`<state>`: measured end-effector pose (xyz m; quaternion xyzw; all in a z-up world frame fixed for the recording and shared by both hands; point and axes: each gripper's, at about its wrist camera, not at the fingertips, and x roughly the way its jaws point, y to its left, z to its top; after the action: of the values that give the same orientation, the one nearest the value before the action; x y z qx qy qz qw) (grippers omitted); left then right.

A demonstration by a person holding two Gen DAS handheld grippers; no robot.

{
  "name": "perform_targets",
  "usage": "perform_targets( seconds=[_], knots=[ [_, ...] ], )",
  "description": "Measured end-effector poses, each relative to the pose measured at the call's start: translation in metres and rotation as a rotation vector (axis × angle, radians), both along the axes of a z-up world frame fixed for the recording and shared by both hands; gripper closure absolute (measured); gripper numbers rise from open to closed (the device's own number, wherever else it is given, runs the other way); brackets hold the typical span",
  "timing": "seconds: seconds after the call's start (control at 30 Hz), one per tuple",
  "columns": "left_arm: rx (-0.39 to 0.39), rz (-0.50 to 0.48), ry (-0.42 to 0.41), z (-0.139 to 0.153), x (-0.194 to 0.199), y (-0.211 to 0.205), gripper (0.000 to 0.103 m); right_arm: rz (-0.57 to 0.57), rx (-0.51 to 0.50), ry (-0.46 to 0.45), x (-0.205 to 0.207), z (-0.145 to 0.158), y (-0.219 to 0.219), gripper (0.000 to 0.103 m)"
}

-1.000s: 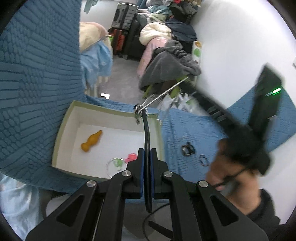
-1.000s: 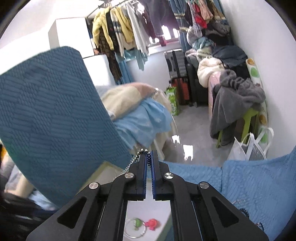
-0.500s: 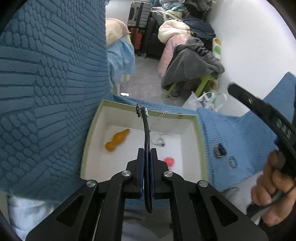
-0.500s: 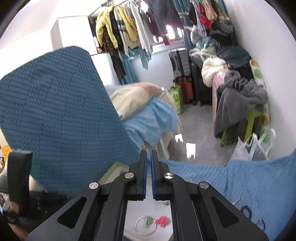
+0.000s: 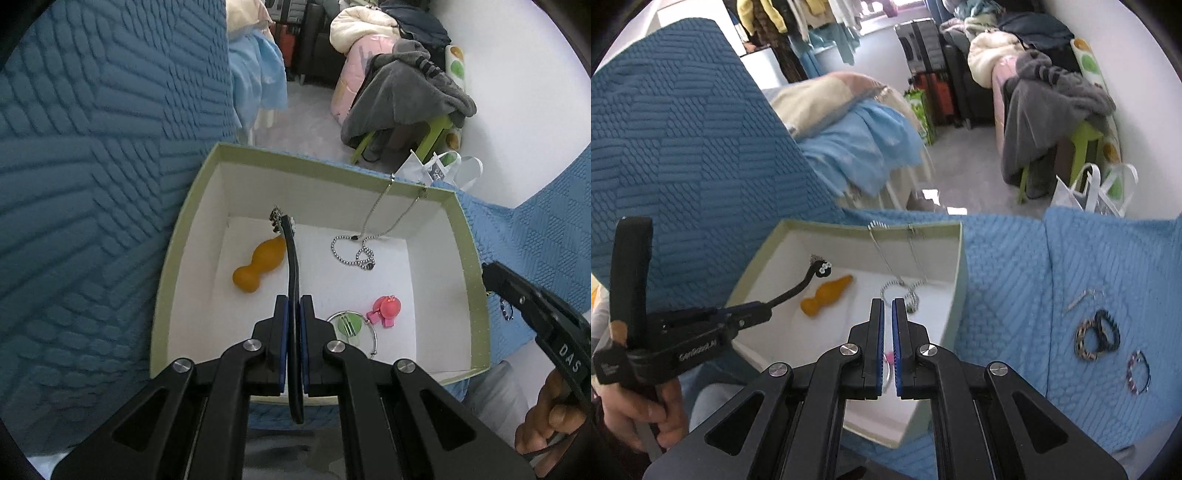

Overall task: Organize jewelry
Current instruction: 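Withdraw both tools from the box over the remaining bracelets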

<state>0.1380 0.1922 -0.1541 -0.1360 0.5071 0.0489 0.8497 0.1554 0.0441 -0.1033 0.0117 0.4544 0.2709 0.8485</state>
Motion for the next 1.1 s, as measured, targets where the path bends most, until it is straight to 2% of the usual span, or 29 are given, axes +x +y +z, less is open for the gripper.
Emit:
perform_targets(
  seconds=[0.13,0.17,0.27,0.3,0.7,0.87,1.1],
  knots=[
    [-0.026,-0.004,-0.002,-0.002,0.000,-0.001,0.097,-0.005,-0.004,0.010,-0.002,-0.002,-0.002,0.100],
    [-0.034,-0.007,-0.001,-0.001,0.000,-0.001,0.091,-0.007,-0.005,0.004,-0.003,0.000,-0.002,0.100],
    [-0.040,0.008,-0.030,0.007,-0.002,0.001,0.058,-0.009,0.004,-0.017,-0.004,0.011,-0.007,0.100],
    [-0.037,0.013,-0.040,0.010,-0.004,-0.001,0.054,-0.008,0.013,-0.024,-0.004,0.016,-0.009,0.100],
    [-0.012,0.030,-0.166,0.071,-0.027,-0.024,0.054,-0.020,0.066,-0.161,-0.016,0.077,-0.042,0.100],
    [-0.003,0.017,-0.221,0.095,-0.034,-0.043,0.054,-0.037,0.072,-0.208,-0.022,0.093,-0.063,0.100],
    [-0.022,-0.033,-0.262,0.111,-0.032,-0.082,0.054,-0.076,0.073,-0.240,-0.026,0.102,-0.103,0.100]
  ],
)
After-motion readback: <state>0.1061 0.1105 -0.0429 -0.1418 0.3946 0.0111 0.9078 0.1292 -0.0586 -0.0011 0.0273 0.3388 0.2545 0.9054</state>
